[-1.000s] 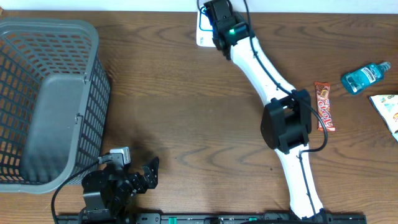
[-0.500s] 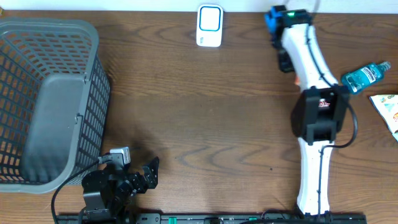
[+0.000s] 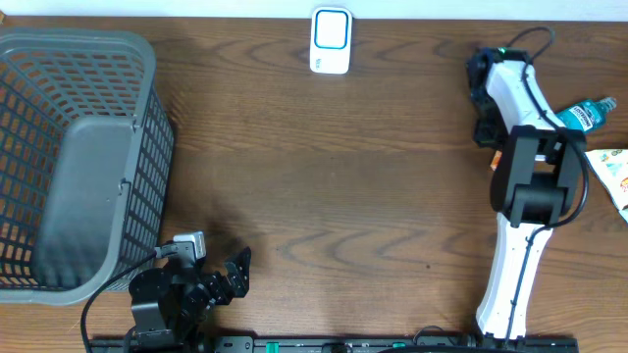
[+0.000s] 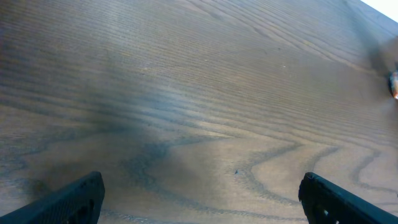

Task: Scan the item barcode
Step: 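Carry the tissue pack to the right table edge and release it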

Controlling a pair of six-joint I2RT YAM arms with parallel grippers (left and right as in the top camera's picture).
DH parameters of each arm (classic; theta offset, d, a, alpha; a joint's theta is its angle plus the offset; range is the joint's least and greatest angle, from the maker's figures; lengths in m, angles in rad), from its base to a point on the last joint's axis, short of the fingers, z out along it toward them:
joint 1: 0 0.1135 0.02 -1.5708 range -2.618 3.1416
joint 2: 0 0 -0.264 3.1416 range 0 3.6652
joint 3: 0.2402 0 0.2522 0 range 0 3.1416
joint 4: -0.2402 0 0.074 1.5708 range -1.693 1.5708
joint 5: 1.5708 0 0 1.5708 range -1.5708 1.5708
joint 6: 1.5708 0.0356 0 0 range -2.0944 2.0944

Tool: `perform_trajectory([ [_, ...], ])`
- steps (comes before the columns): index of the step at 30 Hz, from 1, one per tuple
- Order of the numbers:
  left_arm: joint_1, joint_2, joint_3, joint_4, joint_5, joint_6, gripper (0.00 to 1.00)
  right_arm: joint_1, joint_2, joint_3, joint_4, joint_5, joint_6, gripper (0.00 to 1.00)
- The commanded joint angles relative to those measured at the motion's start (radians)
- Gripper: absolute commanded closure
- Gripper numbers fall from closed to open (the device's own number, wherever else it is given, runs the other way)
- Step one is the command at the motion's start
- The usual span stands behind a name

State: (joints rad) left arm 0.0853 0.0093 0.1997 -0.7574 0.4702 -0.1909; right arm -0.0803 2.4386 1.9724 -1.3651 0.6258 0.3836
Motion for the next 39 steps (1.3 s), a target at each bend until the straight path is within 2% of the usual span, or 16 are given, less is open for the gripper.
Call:
perform_trajectory([
  [1,0.005,-0.005,-0.002,-0.006,0.012,-0.01,0.0,-0.06,-0.03,-0.043,0.021,0.019,0.021,0.99],
  [7,0.005,-0.005,-0.002,-0.006,0.012,-0.01,0.0,-0.153,-0.045,-0.042,0.023,0.074,0.052,0.99],
  [14,0.005,-0.005,-0.002,-0.006,0.012,-0.01,0.0,-0.191,-0.106,-0.037,0.032,0.055,0.113,0.99],
  [15,0.005,-0.005,-0.002,-0.006,0.012,-0.01,0.0,-0.191,-0.123,-0.033,0.034,0.032,0.11,0.88],
  [17,0.005,-0.005,-0.002,-0.006,0.012,-0.01,0.0,-0.19,-0.163,-0.027,0.037,-0.016,0.095,0.39],
  [18,0.005,-0.005,-0.002,-0.006,0.012,-0.01,0.0,-0.189,-0.186,-0.027,0.041,-0.035,0.081,0.24],
  [19,0.005,-0.005,-0.002,-0.006,0.013,-0.01,0.0,-0.187,-0.208,-0.027,0.045,-0.049,0.07,0.01],
  [23,0.005,-0.005,-0.002,-0.006,0.012,-0.01,0.0,-0.169,-0.345,-0.027,0.054,-0.103,0.064,0.01],
  [28,0.005,-0.005,-0.002,-0.006,0.013,-0.01,0.0,-0.128,-0.539,-0.027,0.072,-0.293,0.058,0.01],
  [35,0.005,-0.005,-0.002,-0.006,0.013,-0.01,0.0,-0.043,-0.79,-0.027,0.103,-0.432,-0.122,0.01],
  [39,0.005,-0.005,-0.002,-0.006,0.012,-0.01,0.0,-0.001,-0.933,-0.027,0.08,-0.478,-0.146,0.01],
])
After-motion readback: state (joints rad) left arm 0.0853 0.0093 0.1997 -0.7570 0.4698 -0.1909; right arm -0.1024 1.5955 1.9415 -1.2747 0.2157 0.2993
